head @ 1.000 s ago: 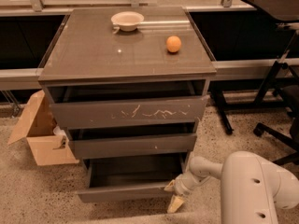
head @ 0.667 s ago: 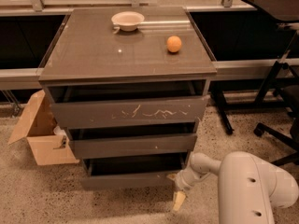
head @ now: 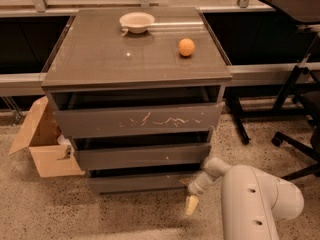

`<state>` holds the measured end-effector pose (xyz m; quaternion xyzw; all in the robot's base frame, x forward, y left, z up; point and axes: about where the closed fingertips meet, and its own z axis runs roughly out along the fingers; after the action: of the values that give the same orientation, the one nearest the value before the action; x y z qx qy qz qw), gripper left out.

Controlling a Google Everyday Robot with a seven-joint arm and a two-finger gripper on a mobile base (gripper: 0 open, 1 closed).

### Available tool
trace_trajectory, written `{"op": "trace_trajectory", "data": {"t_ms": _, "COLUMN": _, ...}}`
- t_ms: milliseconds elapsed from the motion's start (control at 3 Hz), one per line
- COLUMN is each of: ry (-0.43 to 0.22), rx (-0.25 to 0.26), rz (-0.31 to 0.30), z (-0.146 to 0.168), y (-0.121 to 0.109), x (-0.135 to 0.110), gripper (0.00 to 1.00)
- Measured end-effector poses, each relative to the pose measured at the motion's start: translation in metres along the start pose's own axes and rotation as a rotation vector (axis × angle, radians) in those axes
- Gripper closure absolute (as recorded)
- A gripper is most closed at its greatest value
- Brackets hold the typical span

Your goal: Close bottom drawer

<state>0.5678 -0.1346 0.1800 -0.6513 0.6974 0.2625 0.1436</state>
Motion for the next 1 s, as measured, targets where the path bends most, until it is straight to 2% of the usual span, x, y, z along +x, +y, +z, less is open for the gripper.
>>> {"op": "trace_trajectory", "data": {"t_ms": 333, "ry": -0.009, "rx": 0.005, "rz": -0.009, "z": -0.001, "y": -0.008, "x": 0.000, "gripper": 0.00}}
{"op": "trace_trajectory", "data": {"t_ms": 667, "ry": -0.029, "rx": 0.004, "rz": -0.016, "z": -0.007, "y": -0.004, "x": 0.001, "gripper": 0.00}}
{"op": "trace_trajectory", "data": {"t_ms": 1000, "ry": -0.065, "rx": -0.052, "rz": -0.041, "z": -0.010, "y": 0.025, "x": -0.002, "gripper": 0.00}}
